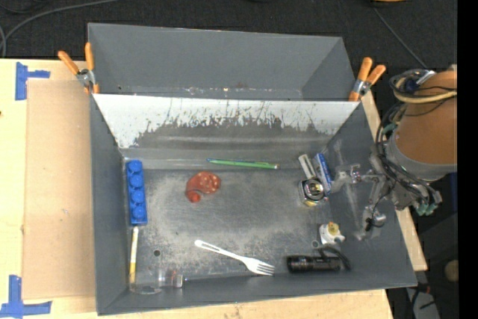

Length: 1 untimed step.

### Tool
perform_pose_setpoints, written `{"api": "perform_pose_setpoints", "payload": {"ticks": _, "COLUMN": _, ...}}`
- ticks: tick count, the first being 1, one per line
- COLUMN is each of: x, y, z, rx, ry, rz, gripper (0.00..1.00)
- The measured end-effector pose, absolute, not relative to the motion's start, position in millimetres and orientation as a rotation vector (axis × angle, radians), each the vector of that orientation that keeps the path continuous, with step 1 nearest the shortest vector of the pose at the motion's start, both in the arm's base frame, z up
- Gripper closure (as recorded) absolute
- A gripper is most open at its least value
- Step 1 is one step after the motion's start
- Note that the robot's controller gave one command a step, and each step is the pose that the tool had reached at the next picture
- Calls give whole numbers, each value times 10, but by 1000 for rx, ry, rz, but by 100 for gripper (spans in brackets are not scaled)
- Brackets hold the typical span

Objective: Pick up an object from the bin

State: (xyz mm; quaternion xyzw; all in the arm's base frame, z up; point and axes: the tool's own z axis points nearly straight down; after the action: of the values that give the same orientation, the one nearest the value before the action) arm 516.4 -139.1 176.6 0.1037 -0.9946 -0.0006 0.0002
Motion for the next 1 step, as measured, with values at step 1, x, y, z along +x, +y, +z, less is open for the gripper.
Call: {"api": "perform_pose_setpoints", "payload": {"ticks": 1, "x": 5034, "y": -1468, "z": 1589, "rx": 684, "ry": -3069, "rz": -1, "gripper": 0}}
